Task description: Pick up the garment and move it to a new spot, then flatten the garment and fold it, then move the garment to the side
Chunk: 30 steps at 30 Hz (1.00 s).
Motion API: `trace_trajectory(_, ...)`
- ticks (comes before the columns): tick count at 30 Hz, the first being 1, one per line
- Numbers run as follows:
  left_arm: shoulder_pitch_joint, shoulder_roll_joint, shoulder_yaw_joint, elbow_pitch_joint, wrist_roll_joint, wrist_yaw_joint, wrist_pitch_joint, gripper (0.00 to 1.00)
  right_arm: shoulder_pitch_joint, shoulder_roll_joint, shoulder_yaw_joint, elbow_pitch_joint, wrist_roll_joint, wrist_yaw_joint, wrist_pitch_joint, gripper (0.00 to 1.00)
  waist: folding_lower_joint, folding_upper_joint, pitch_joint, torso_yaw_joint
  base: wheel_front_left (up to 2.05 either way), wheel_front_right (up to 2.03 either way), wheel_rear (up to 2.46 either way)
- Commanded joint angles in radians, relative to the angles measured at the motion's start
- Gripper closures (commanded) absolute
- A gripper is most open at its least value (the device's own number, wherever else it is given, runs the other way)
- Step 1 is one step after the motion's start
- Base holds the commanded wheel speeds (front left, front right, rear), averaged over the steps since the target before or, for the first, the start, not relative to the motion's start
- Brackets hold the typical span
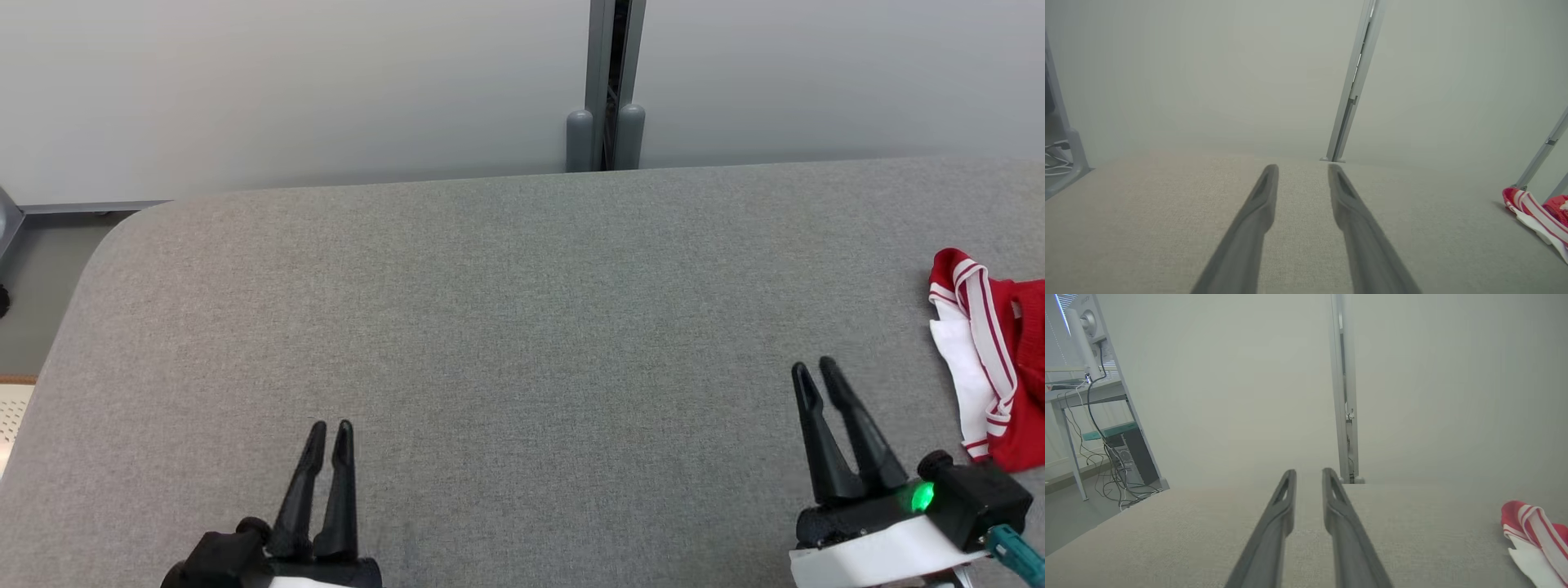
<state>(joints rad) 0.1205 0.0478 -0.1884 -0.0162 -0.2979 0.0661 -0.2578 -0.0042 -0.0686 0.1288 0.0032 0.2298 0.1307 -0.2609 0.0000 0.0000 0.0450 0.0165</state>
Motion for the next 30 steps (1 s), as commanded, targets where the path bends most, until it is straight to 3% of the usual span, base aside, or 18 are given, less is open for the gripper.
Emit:
trace_trajectory(1,0.002,0.000,-0.002,0.006,-0.006,0.000,0.001,1.00,0.005,0.001,0.001,0.007,0.006,0.000,0.002,1.00,0.0000,0.0000,0.000,0.000,0.00,0.00,0.00)
trace_trajectory(30,-0.142,0.001,-0.047,0.149,-0.483,-0.068,0.046,1.00,0.014,-0.040,-0.155,0.064,0.523,0.000,0.150,1.00,0.0000,0.0000,-0.008,-0.004,0.00,0.00,0.00)
